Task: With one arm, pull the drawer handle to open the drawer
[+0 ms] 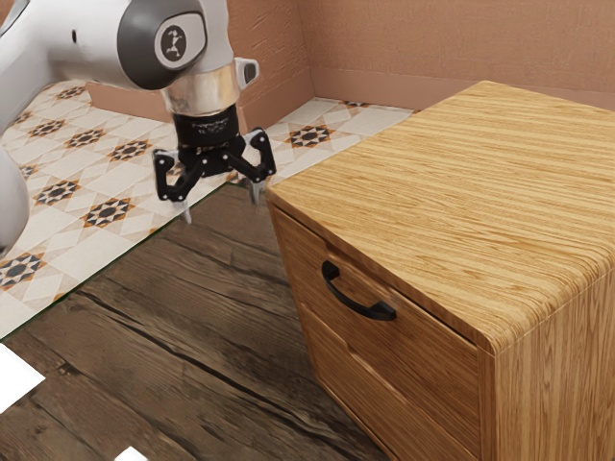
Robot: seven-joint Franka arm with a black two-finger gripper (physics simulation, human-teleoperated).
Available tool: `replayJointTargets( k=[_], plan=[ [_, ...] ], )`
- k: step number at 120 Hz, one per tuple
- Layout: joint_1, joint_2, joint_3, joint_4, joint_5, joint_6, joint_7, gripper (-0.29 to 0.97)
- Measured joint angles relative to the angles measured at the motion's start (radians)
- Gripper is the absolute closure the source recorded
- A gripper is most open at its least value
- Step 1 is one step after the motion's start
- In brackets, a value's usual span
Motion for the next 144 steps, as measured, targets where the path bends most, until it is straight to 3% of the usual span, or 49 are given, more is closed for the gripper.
replayJointTargets(
  k=[18,24,31,38,49,59,71,82,101,116,144],
  plan=[
    [0.008,0.001,-0.001,0.002,-0.009,0.055,-0.132,0.0],
    [0.021,0.019,0.001,0.088,-0.017,0.053,-0.169,0.0],
    [-0.012,0.132,0.003,0.2,0.0,0.023,-0.21,0.0],
    [-0.062,0.265,-0.022,0.216,0.033,-0.02,-0.244,0.0],
    [-0.086,0.625,-0.281,-0.119,0.205,0.004,-0.295,0.01],
    [0.036,0.85,-0.48,-0.471,0.293,0.11,-0.345,0.01],
    [0.1,1.01,-0.575,-0.794,0.341,0.283,-0.404,0.01],
    [0.116,1.044,-0.593,-0.938,0.362,0.455,-0.469,0.01],
    [0.098,1.042,-0.608,-1.029,0.387,0.698,-0.589,0.0],
    [0.018,1.093,-0.608,-1.093,0.393,0.789,-0.678,0.0],
    [0.019,0.989,-0.608,-1.098,0.383,0.896,-0.832,0.01]
  ],
)
